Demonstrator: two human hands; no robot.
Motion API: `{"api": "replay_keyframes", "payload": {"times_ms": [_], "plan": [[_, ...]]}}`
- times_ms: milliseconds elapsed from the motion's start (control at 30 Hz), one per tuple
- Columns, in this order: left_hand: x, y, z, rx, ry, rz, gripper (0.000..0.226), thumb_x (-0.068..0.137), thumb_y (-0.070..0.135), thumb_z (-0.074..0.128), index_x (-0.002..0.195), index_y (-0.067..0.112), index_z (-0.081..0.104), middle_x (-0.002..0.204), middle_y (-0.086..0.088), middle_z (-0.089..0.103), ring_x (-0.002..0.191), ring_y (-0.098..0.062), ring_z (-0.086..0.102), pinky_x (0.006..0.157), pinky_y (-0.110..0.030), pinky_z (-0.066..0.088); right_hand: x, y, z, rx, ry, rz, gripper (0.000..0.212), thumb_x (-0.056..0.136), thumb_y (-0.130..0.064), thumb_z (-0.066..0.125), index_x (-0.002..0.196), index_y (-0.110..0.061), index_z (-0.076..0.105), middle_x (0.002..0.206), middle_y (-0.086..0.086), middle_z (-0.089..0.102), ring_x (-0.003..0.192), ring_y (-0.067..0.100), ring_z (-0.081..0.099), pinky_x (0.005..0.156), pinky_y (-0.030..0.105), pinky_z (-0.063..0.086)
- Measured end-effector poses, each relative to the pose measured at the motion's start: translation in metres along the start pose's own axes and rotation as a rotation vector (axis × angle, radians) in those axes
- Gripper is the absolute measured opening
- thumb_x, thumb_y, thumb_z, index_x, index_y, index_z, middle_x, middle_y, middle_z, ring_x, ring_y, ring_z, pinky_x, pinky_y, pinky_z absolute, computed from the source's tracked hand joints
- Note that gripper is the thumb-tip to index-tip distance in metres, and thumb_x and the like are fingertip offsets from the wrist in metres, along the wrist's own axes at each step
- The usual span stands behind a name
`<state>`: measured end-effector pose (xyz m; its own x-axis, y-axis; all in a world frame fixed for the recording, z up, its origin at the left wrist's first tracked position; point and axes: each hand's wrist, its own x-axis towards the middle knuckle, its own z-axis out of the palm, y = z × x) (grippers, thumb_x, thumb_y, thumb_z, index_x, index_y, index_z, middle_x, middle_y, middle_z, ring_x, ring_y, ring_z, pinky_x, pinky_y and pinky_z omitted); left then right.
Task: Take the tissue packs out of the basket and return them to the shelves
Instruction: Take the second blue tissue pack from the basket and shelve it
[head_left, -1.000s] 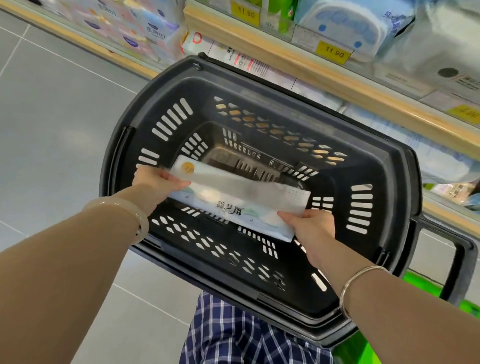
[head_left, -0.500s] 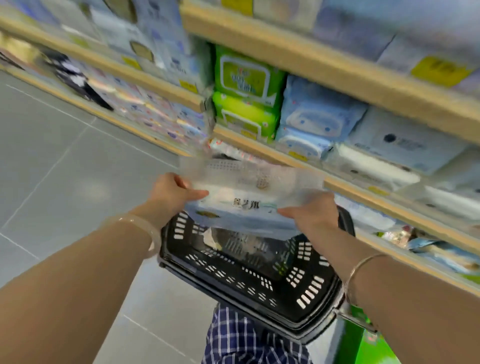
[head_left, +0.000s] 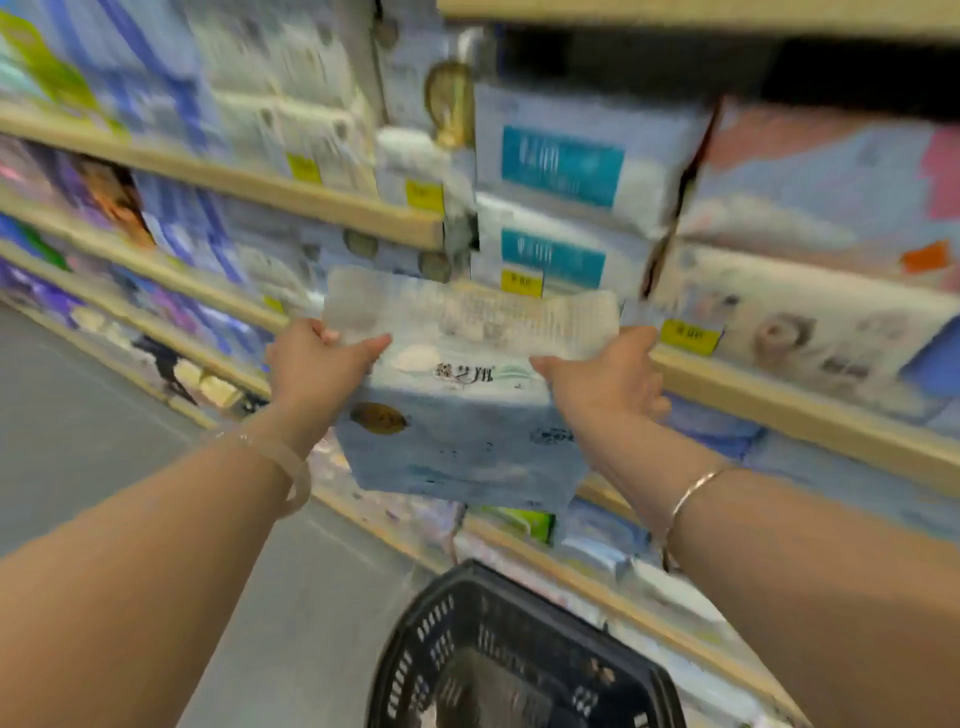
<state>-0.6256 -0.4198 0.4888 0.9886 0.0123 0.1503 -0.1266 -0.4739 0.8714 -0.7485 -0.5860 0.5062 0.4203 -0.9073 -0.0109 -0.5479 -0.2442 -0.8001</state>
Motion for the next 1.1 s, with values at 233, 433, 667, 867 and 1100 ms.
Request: {"api": "replay_keyframes", "payload": {"times_ms": [233, 433, 667, 867, 1100], "plan": [[0.028, 0.158, -0.113, -0.221, 0.174, 0.215, 0.052, 0.069, 0.040, 0.075, 0.049, 0.017, 0.033, 0.057, -0.008, 0.045, 0.075, -0.036, 0.053, 0.066, -0.040, 0.041, -0.019, -0.167, -0.094, 0.278, 0.230, -0.123, 0.058, 0.074, -0.026, 0.073, 0.118, -0.010, 0.039, 0.124, 0.013, 0.058, 0.123, 0.034, 0.044, 0.100, 0.043, 0.032], [0.031, 0.291, -0.197, -0.400, 0.186, 0.421, 0.083, 0.051, 0.057, 0.076, 0.087, -0.015, 0.052, 0.109, -0.034, 0.060, 0.107, -0.046, 0.057, 0.088, -0.051, 0.048, -0.034, -0.279, -0.205, 0.536, 0.437, -0.229, 0.037, 0.078, -0.019, 0.061, 0.112, -0.014, 0.049, 0.115, 0.008, 0.064, 0.115, 0.032, 0.052, 0.103, 0.041, 0.033], [0.008, 0.423, -0.265, -0.622, -0.055, 0.713, 0.038, 0.063, 0.033, 0.082, 0.055, 0.018, 0.049, 0.060, -0.003, 0.054, 0.056, -0.018, 0.052, 0.053, -0.028, 0.042, -0.071, -0.359, -0.341, 0.661, 0.590, -0.500, 0.033, 0.078, -0.032, 0.062, 0.111, -0.030, 0.062, 0.110, -0.003, 0.066, 0.122, 0.027, 0.046, 0.105, 0.038, 0.031], [-0.025, 0.510, -0.286, -0.617, -0.347, 0.940, 0.058, 0.026, 0.027, 0.086, 0.079, 0.013, 0.066, 0.065, 0.005, 0.072, 0.057, -0.008, 0.068, 0.047, -0.016, 0.052, -0.087, -0.379, -0.437, 0.815, 0.720, -0.624, 0.011, 0.079, -0.036, 0.063, 0.087, -0.029, 0.065, 0.096, -0.004, 0.064, 0.116, 0.022, 0.048, 0.101, 0.036, 0.031], [-0.061, 0.594, -0.266, -0.816, -0.250, 1.048, 0.034, 0.065, 0.022, 0.082, 0.089, 0.011, 0.061, 0.083, -0.003, 0.066, 0.066, -0.012, 0.066, 0.058, -0.026, 0.059, -0.082, -0.388, -0.533, 1.066, 0.922, -0.762, 0.030, 0.073, -0.035, 0.071, 0.058, -0.024, 0.048, 0.070, -0.011, 0.059, 0.087, 0.019, 0.062, 0.094, 0.031, 0.045]]}}
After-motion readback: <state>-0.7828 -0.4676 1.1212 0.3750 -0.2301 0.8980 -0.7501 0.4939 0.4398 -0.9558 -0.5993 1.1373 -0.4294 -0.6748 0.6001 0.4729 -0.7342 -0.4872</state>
